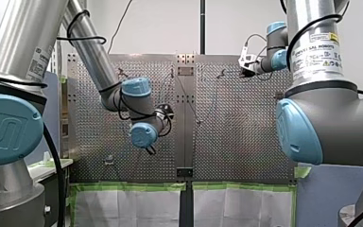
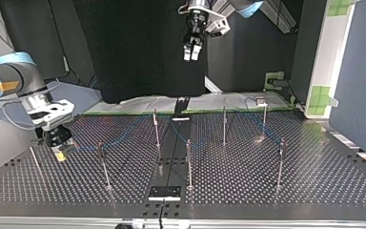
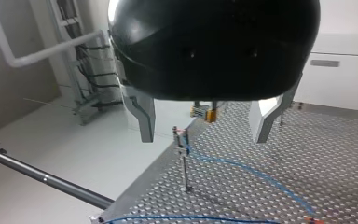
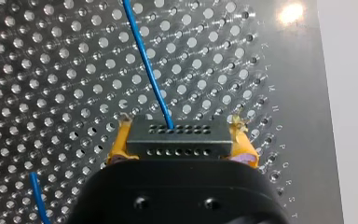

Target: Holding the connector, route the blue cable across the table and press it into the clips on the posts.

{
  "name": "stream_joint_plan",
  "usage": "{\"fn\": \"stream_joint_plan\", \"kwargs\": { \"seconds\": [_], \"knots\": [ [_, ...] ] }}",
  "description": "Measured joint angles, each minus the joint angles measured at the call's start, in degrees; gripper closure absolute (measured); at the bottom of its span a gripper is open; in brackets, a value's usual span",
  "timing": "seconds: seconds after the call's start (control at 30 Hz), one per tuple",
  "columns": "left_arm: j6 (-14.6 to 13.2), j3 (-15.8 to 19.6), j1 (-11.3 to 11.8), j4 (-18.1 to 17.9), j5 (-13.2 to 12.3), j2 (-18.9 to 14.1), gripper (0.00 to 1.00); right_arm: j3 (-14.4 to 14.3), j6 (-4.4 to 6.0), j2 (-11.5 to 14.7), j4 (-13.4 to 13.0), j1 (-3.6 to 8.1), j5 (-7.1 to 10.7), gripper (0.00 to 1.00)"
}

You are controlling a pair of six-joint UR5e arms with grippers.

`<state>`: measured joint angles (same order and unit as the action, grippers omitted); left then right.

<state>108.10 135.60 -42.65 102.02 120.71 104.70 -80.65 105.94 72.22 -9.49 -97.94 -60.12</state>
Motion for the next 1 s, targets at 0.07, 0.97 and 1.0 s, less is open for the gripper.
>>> {"fn": "stream_joint_plan", "kwargs": {
  "seconds": [0.07, 0.97, 1.0],
  "knots": [
    [0.00, 1.08, 0.00, -0.03, 0.00, 0.00, 0.00, 0.00, -0.01, 0.00, -0.02, -0.05, -0.04, 1.00],
    [0.00, 7.99, 0.00, -0.05, 0.00, 0.00, 0.00, 0.00, -0.10, 0.00, -0.01, -0.46, 0.00, 1.00],
    [0.00, 7.99, 0.00, -0.05, 0.00, 0.00, 0.00, 0.01, -0.10, 0.00, -0.01, -0.46, 0.00, 1.00]
  ]
}}
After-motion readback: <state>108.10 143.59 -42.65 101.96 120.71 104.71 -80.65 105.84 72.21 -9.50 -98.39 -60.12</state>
